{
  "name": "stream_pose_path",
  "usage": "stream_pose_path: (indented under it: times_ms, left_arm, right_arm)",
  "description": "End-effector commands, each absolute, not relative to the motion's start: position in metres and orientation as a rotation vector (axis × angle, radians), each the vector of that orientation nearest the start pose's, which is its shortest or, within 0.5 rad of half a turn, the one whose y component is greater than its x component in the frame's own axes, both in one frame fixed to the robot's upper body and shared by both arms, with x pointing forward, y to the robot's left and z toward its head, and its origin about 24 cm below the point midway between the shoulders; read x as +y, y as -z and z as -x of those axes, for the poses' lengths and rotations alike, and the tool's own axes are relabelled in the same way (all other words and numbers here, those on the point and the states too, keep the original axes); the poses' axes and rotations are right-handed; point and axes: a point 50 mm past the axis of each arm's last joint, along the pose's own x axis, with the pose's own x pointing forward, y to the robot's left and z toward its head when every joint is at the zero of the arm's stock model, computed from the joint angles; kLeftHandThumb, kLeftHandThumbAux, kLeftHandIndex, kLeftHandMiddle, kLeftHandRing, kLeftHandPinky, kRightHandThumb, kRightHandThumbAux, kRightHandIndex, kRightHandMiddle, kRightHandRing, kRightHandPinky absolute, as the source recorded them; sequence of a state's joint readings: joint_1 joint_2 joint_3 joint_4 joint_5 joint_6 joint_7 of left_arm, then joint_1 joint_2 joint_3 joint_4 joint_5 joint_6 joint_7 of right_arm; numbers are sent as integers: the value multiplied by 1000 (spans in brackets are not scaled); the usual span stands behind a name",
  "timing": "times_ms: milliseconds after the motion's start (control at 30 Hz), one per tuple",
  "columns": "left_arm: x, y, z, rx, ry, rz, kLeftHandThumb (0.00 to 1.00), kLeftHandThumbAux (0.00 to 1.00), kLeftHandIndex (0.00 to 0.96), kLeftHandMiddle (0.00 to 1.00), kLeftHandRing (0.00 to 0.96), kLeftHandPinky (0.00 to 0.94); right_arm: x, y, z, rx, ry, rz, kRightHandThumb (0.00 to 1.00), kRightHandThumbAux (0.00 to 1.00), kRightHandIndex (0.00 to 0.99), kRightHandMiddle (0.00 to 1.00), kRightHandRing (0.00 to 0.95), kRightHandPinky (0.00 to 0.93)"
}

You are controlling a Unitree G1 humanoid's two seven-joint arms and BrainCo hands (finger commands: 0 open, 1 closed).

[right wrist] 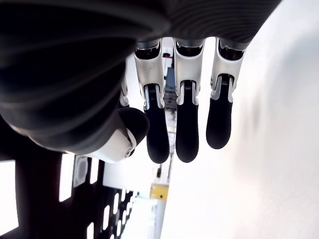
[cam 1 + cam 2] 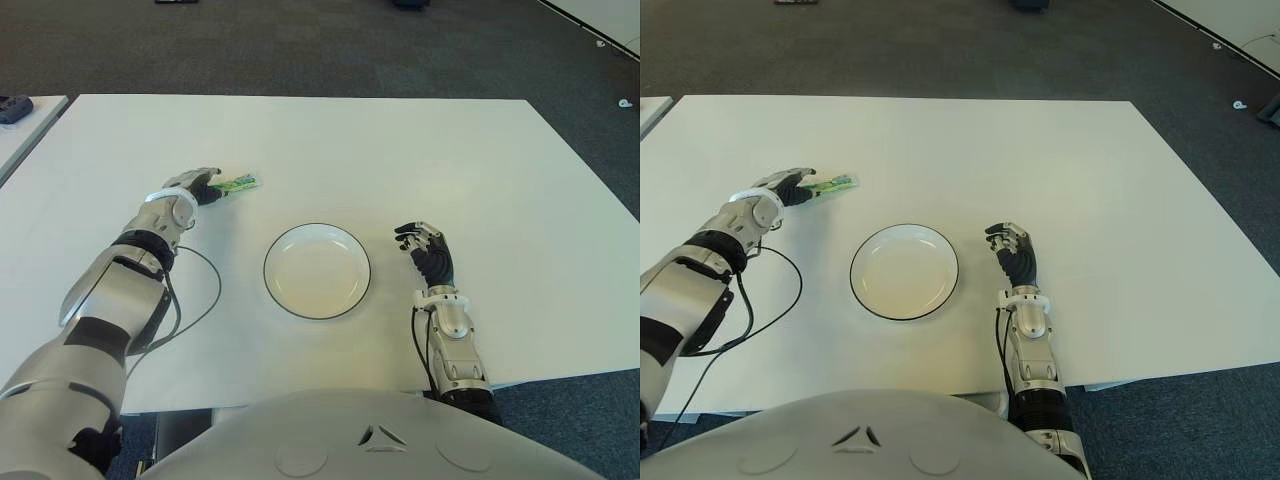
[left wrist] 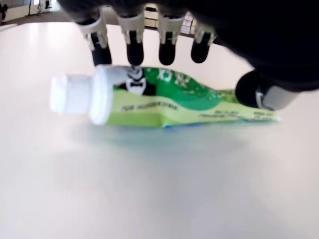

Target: Put the toothpaste on the table into the plate.

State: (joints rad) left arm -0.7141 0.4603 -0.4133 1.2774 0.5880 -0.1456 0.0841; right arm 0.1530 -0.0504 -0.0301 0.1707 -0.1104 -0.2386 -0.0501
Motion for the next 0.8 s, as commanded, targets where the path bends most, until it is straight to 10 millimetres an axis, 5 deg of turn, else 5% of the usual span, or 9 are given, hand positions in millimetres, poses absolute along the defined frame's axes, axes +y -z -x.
stream_pose_path:
  times_ms: [33,800]
  left_arm:
    - [246,4,-332,443,157,-1188,620,318,0,0,8,147]
    - [235,15,-325,427,182,-1156,653,334,29,1,41,163]
  right_arm:
    - [-178,8,-212,86,90,146,709,728,423,439,433,448]
    - [-181,6,-210,92,96,163,708,729,423,434,430,448]
